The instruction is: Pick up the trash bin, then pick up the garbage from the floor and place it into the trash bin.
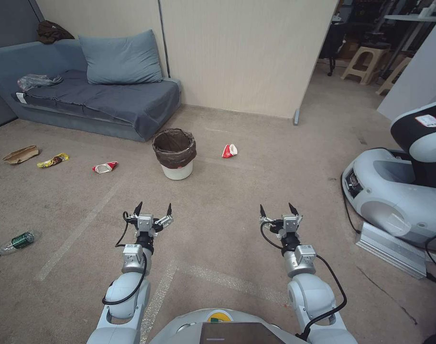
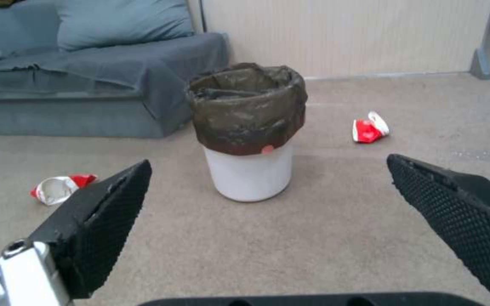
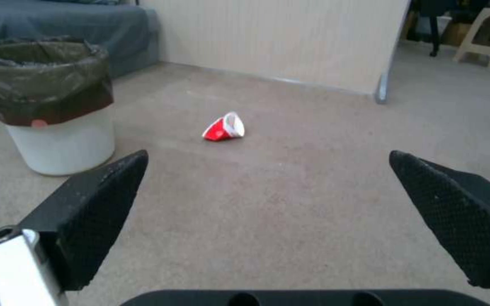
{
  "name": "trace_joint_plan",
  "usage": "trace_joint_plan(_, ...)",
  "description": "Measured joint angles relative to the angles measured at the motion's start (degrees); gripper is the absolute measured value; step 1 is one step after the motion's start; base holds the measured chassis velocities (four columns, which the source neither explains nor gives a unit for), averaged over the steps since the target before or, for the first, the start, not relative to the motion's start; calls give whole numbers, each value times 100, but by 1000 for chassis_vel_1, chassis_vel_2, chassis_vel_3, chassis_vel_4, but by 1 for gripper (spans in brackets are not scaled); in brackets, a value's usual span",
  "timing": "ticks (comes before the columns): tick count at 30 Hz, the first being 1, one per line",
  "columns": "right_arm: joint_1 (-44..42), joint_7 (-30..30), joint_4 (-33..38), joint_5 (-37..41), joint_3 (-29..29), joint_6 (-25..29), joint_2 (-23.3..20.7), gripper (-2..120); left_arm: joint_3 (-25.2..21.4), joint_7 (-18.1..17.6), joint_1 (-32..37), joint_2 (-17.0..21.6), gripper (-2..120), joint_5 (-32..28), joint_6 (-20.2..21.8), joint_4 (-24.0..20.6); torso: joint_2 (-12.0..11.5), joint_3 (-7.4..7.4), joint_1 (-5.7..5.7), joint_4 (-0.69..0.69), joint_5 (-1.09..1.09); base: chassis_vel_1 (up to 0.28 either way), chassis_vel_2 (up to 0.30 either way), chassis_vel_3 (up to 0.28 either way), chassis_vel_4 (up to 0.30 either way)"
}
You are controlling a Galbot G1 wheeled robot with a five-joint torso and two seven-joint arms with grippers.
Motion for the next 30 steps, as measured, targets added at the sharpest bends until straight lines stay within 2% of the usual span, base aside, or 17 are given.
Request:
trace_joint_plan(13, -24, 12, 31, 2, 6, -30, 11, 100, -5, -14, 5, 12, 100, -18, 53, -23, 0, 0, 0, 0, 0, 0, 0, 0, 0)
trace_joint_plan(16, -175, 162, 255, 76, 71, -285, 88, 100, -42, -111, 33, 80, 100, -135, 371, -189, 0, 0, 0, 2, 2, 0, 0, 0, 0)
trace_joint_plan(17, -386, 368, 549, 187, 159, -623, 193, 100, -75, -186, 56, 137, 100, -227, 617, -306, 0, 0, 0, 0, 0, 0, 0, 0, 0)
trace_joint_plan(18, -386, 368, 549, 187, 159, -623, 193, 100, -75, -186, 56, 137, 100, -227, 617, -306, 0, 0, 0, 0, 0, 0, 0, 0, 0)
trace_joint_plan(20, -720, 691, 1014, 398, 304, -1145, 365, 100, -120, -309, 92, 221, 100, -380, 1024, -506, 0, 0, 0, -3, -1, 0, 0, 0, 0)
trace_joint_plan(21, -773, 758, 1091, 503, 344, -1218, 389, 100, -131, -350, 106, 250, 100, -432, 1164, -575, 0, 0, 0, -4, -3, 0, 0, 0, 0)
trace_joint_plan(22, -773, 758, 1091, 503, 344, -1218, 389, 100, -131, -350, 106, 250, 100, -432, 1164, -575, 0, 0, 0, -4, -3, 0, 0, 0, 0)
trace_joint_plan(25, -802, 827, 1148, 641, 373, -1259, 422, 100, -200, -538, 163, 383, 100, -665, 1789, -882, 0, 0, 0, 1, -1, 0, 0, 0, 0)
trace_joint_plan(27, -797, 836, 1140, 642, 370, -1259, 427, 100, -208, -560, 171, 398, 100, -691, 1857, -914, 0, 0, 0, 1, -1, 0, 0, 0, 0)
trace_joint_plan(28, -787, 850, 1110, 642, 354, -1257, 443, 100, -231, -622, 191, 443, 100, -771, 2070, -1020, 0, 0, 0, 2, -1, 0, 0, 0, 0)
trace_joint_plan(30, -785, 856, 1095, 642, 346, -1256, 450, 100, -242, -653, 199, 466, 100, -809, 2172, -1069, 0, 0, 0, 1, -1, 0, 0, 0, 0)
